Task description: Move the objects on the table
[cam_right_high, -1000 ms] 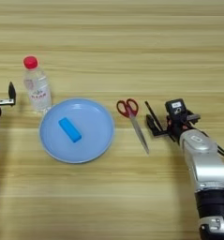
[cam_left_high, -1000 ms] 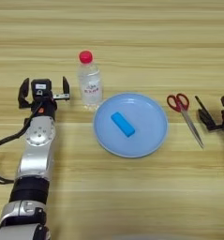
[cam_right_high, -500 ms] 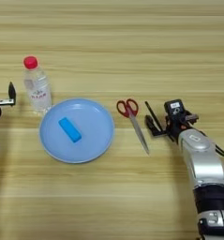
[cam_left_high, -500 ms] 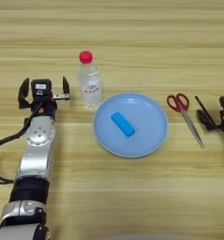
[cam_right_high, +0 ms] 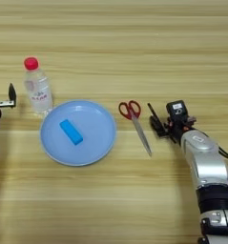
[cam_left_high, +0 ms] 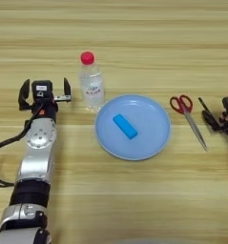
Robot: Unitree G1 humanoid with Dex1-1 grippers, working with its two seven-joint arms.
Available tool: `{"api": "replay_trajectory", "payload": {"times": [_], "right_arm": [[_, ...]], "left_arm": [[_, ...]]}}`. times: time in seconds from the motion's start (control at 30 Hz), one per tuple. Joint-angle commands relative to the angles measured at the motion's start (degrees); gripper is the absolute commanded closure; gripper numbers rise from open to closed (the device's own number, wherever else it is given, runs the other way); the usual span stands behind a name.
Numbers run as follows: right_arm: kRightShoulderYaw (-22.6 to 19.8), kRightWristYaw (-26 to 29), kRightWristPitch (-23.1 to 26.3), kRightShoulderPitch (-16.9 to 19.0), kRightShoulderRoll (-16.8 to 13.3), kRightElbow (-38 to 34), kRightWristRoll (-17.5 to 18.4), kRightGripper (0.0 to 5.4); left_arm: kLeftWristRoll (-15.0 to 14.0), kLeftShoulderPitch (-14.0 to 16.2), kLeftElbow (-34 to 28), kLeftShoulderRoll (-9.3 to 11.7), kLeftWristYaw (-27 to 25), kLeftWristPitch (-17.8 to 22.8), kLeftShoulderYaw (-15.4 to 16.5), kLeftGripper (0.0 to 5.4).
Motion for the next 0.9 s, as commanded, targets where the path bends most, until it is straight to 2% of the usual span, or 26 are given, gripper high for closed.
{"api": "replay_trajectory", "payload": {"times": [0.03,0.9], "right_arm": [[0.3,0.1,1.8,0.9,0.0,0.7,-0.1,1.83],[0.7,0.8,2.3,1.3,0.2,-0.7,0.0,4.77]], "left_arm": [[0.4,-0.2,0.0,0.2,0.0,0.8,-0.2,0.00],[0.4,-0.3,0.1,0.2,0.1,0.8,-0.2,0.00]]}}
